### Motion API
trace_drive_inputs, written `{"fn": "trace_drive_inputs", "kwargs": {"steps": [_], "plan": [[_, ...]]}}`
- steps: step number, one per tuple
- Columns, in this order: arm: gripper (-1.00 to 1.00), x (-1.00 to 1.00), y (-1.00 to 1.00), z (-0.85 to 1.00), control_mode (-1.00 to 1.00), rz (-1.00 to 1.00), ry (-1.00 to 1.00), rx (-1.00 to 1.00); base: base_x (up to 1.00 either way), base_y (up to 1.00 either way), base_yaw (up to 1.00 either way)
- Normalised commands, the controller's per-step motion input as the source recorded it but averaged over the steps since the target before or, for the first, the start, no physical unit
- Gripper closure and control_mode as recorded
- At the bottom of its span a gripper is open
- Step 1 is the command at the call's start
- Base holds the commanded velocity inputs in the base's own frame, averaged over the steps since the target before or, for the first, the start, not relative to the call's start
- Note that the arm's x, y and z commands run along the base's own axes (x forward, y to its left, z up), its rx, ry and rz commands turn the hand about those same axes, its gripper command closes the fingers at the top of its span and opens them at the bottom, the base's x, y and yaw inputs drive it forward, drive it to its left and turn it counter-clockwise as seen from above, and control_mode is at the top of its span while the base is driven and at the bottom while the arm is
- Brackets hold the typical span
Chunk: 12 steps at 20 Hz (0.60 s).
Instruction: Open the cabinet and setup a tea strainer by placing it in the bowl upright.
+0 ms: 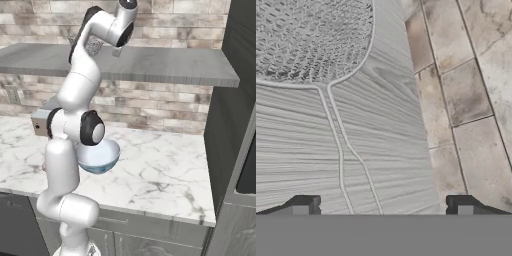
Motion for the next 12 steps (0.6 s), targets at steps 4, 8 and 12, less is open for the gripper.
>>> {"fn": "trace_drive_inputs", "kwargs": {"steps": [4, 8, 12], "plan": [[-1.00, 0.00, 0.09, 0.05, -1.00, 0.20, 0.08, 0.00, 0.00, 0.00, 0.00], [-1.00, 0.02, 0.24, 0.00, -1.00, 0.18, 0.03, 0.00, 0.00, 0.00, 0.00], [-1.00, 0.19, 0.13, 0.00, -1.00, 0.11, 0.05, 0.00, 0.00, 0.00, 0.00]]}}
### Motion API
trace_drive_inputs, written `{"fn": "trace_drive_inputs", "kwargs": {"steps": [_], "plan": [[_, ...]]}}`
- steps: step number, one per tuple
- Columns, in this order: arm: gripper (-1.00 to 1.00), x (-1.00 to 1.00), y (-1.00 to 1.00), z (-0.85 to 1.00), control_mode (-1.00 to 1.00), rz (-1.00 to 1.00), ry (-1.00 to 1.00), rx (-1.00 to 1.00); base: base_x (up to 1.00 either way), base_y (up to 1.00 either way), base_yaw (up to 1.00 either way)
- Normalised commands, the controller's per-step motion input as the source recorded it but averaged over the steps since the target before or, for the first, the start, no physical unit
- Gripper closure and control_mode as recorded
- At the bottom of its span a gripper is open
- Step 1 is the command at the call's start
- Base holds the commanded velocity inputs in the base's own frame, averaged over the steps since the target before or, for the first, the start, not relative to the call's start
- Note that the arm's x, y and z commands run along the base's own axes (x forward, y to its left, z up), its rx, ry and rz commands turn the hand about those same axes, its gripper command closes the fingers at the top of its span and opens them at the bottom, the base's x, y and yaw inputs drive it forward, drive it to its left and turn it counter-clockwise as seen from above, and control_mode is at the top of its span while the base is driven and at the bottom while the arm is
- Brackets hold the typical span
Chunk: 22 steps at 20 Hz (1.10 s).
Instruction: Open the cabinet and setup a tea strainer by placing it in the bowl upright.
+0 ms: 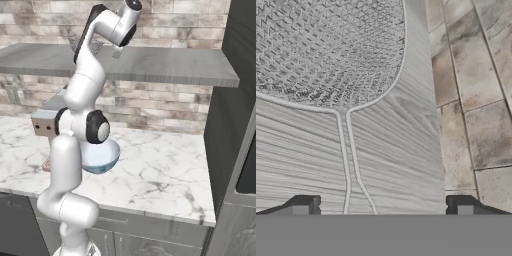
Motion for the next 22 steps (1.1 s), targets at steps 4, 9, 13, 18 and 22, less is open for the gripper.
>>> {"fn": "trace_drive_inputs", "kwargs": {"steps": [4, 9, 13, 18, 22], "plan": [[-1.00, 0.22, 0.02, 0.00, -1.00, 0.08, 0.03, 0.00, 0.00, 0.00, 0.00], [1.00, 0.10, 0.02, 0.00, -1.00, 0.05, 0.01, 0.00, 0.00, 0.00, 0.00], [1.00, 0.02, 0.01, 0.00, -1.00, 0.02, 0.00, 0.00, 0.00, 0.00, 0.00], [1.00, 0.00, 0.00, 0.00, -1.00, 0.02, 0.03, 0.00, 0.00, 0.00, 0.00], [1.00, -0.01, 0.02, 0.00, -1.00, 0.00, 0.03, 0.00, 0.00, 0.00, 0.00]]}}
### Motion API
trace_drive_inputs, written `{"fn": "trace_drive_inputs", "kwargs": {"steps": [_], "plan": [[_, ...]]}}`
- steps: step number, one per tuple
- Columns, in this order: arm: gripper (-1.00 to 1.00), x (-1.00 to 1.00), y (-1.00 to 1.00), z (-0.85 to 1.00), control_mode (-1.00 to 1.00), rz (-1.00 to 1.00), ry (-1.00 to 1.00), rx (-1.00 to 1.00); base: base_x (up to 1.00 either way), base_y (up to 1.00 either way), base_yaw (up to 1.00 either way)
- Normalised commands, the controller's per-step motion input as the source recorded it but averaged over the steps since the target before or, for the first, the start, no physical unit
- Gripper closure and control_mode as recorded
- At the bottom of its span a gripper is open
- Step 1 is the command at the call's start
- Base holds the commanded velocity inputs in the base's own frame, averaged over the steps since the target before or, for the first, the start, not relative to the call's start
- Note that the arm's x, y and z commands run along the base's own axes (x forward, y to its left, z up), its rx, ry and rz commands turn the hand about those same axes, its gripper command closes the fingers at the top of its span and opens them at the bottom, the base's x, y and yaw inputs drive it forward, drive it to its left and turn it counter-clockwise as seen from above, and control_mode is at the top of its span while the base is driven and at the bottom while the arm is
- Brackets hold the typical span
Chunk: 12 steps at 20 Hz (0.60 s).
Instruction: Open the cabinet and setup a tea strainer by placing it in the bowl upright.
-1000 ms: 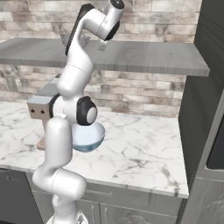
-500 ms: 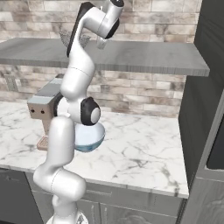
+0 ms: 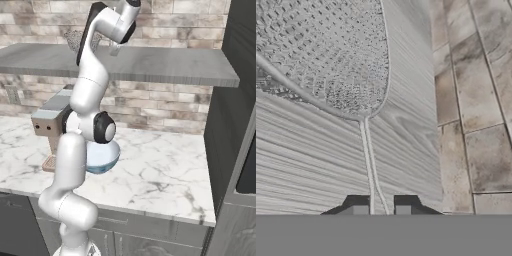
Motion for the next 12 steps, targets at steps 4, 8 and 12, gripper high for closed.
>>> {"fn": "trace_drive_inputs", "kwargs": {"steps": [4, 8, 12], "plan": [[1.00, -0.26, 0.15, 0.06, -1.00, -0.02, 0.00, -0.03, 0.00, 0.00, 0.00], [1.00, -0.61, 0.20, 0.38, -1.00, -0.09, -0.09, -0.09, 0.00, 0.00, 0.00], [1.00, -0.84, 0.18, 0.61, -1.00, -0.07, -0.23, -0.13, 0.00, 0.00, 0.00]]}}
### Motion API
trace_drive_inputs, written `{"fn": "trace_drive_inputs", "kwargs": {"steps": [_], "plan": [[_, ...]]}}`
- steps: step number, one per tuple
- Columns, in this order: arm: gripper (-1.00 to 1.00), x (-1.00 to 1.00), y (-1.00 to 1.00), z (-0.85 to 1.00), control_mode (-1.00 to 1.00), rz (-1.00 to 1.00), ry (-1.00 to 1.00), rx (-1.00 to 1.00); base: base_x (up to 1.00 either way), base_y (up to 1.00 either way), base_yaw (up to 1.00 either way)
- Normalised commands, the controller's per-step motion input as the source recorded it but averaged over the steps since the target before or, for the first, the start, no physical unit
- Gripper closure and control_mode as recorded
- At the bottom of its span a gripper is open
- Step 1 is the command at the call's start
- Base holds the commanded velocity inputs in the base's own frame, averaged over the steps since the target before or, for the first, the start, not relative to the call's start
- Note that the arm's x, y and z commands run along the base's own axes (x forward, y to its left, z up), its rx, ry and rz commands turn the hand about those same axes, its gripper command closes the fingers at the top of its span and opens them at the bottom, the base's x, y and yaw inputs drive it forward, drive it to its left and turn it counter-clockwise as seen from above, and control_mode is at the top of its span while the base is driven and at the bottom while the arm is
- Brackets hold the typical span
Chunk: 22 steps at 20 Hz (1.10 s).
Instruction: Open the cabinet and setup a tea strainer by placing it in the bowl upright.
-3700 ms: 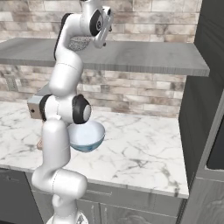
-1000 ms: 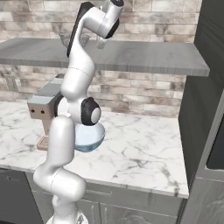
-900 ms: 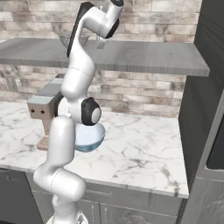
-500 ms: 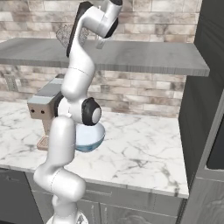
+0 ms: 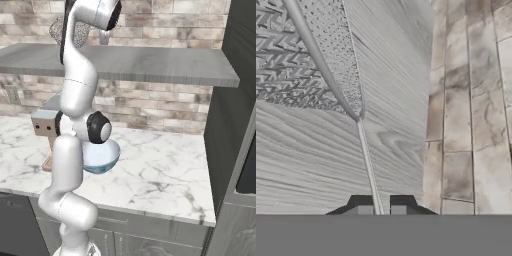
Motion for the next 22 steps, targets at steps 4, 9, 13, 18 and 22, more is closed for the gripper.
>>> {"fn": "trace_drive_inputs", "kwargs": {"steps": [4, 9, 13, 18, 22], "plan": [[1.00, -0.99, 0.16, 0.59, -1.00, -0.07, -0.32, -0.14, 0.00, 0.00, 0.00], [1.00, -1.00, 0.11, 0.27, -1.00, -0.17, -0.33, -0.09, 0.00, 0.00, 0.00], [1.00, -1.00, 0.09, 0.04, -1.00, -0.23, -0.28, -0.03, 0.00, 0.00, 0.00], [1.00, -1.00, 0.15, 0.00, -1.00, -0.23, -0.25, -0.06, 0.00, 0.00, 0.00], [1.00, -1.00, 0.20, 0.00, -1.00, -0.22, -0.21, -0.08, 0.00, 0.00, 0.00]]}}
